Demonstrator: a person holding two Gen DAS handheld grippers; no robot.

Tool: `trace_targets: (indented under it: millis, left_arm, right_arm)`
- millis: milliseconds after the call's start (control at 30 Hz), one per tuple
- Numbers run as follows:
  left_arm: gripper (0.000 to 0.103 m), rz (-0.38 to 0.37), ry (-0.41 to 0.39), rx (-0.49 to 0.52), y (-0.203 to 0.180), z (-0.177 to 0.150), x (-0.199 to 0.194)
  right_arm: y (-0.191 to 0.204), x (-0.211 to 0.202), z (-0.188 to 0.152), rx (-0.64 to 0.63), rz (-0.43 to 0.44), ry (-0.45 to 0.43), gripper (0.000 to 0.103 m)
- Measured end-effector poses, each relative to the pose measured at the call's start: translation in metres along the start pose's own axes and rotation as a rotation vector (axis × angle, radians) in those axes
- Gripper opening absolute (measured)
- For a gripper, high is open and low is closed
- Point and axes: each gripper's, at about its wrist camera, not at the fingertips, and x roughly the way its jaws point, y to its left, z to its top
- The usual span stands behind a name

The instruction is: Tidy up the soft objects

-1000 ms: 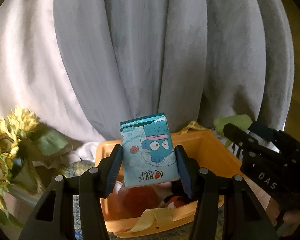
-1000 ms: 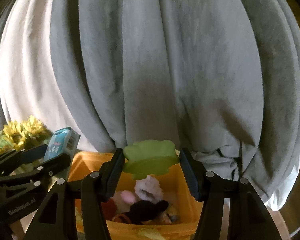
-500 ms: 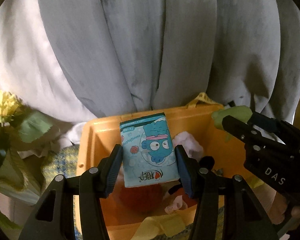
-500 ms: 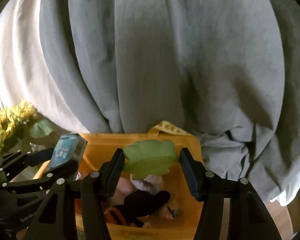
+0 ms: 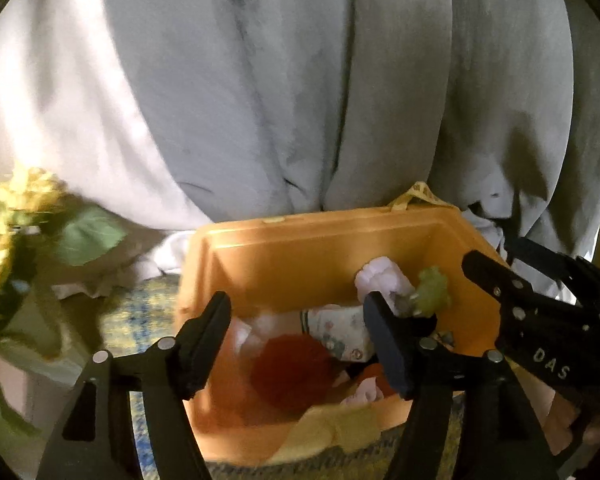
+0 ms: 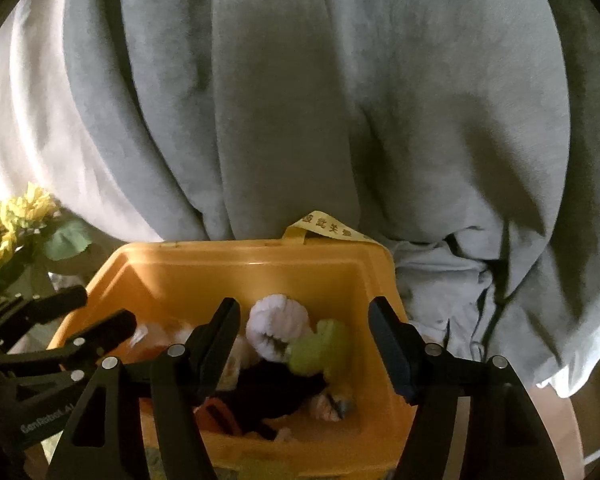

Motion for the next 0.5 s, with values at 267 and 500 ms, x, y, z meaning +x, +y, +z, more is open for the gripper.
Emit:
trace_targets:
  millis: [267, 500]
  left_arm:
    - [0.089, 0.123, -0.071, -0.018, 0.006, -0.015, -0.070]
    - [0.100, 0.171, -0.131, -0.019, 0.010, -0.037, -0.123]
  right_arm:
    - [0.011, -0.057, -0.006, -0.014, -0.010, -0.051, 0.078]
    - [0.020, -0.106, -0.022, -0.013, -0.023, -0.073, 0.082]
